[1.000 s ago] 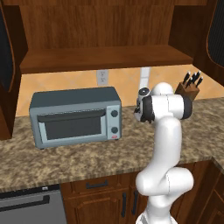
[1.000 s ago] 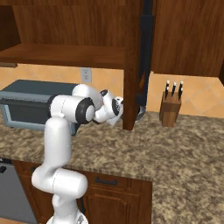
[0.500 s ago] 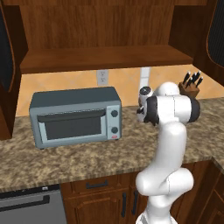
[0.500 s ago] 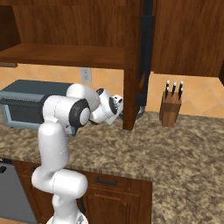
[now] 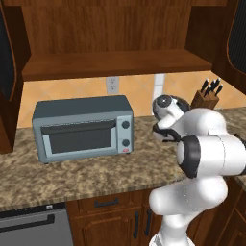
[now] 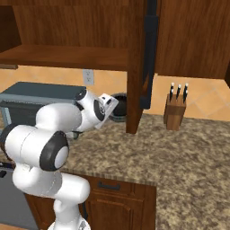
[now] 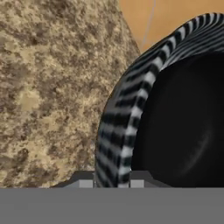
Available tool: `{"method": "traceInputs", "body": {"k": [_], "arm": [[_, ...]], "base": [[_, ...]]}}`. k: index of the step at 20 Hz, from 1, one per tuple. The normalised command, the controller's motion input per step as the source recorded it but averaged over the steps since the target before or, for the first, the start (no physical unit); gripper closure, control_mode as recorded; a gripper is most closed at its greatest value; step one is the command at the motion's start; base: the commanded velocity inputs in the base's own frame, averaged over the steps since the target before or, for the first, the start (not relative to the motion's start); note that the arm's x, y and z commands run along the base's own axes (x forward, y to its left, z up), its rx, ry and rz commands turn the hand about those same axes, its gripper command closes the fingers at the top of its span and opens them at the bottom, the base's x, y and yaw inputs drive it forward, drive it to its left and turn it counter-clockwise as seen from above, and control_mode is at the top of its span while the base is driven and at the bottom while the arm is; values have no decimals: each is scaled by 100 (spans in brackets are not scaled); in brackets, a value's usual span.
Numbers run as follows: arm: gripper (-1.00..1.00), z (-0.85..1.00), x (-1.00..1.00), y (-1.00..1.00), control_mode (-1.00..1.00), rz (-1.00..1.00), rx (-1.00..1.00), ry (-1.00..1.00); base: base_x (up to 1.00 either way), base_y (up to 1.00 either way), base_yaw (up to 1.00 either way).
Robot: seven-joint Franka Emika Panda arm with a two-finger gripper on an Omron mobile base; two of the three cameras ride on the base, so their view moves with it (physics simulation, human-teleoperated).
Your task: Pick up the bowls on the counter and stack them on top of one another in the open cabinet. Place the smaller bowl on top of the larger bowl.
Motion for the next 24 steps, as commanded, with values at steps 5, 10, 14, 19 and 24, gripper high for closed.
{"method": "traceInputs", "body": {"k": [5, 10, 14, 19, 24], "arm": [[100, 100, -100, 54, -100, 0, 6, 0], [100, 100, -100, 43, -100, 0, 2, 5], [100, 100, -100, 42, -100, 0, 0, 7], [100, 100, -88, 32, -100, 1, 0, 0], [100, 100, -47, 19, -100, 0, -5, -3]], "base": [[0, 0, 0], [0, 0, 0], [0, 0, 0], [0, 0, 0], [0, 0, 0]]}}
